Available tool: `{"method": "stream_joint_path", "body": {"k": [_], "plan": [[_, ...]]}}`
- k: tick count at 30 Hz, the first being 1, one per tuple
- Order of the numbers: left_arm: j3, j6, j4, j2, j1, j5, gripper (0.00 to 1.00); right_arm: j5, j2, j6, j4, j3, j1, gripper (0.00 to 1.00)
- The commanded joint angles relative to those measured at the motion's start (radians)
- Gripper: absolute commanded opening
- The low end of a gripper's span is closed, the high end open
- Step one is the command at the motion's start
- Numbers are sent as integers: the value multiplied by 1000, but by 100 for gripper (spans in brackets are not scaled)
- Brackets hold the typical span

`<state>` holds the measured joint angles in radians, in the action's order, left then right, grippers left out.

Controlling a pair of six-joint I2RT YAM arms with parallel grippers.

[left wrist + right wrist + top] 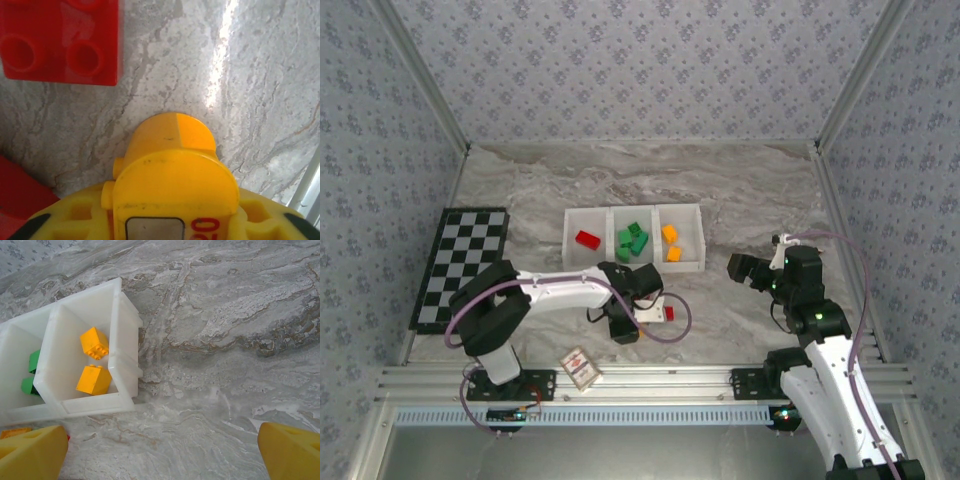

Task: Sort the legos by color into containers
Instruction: Pick up the lego from the middle-left of the table, then place the lego in the container.

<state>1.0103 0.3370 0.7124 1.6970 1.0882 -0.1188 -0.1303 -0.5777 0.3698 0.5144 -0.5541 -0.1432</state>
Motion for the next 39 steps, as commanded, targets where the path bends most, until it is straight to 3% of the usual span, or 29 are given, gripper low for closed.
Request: {"method": "stream_joint_path", "body": {"k": [1, 8, 12, 28, 39], "plan": [[20, 1, -27, -54, -5, -81, 26, -7, 12, 1, -1, 6, 7, 100], [50, -12, -104, -218, -95, -78, 27, -3, 19, 3, -3, 8, 7, 100], [163, 24, -83, -200, -158, -22, 31, -4, 19, 3, -7, 10, 8, 100], [1008, 302, 286, 423, -253, -60, 31, 0, 51, 4, 14, 6, 8, 100], [1235, 262, 287, 593, -301, -116, 49, -3, 52, 4, 18, 3, 9, 100]]}}
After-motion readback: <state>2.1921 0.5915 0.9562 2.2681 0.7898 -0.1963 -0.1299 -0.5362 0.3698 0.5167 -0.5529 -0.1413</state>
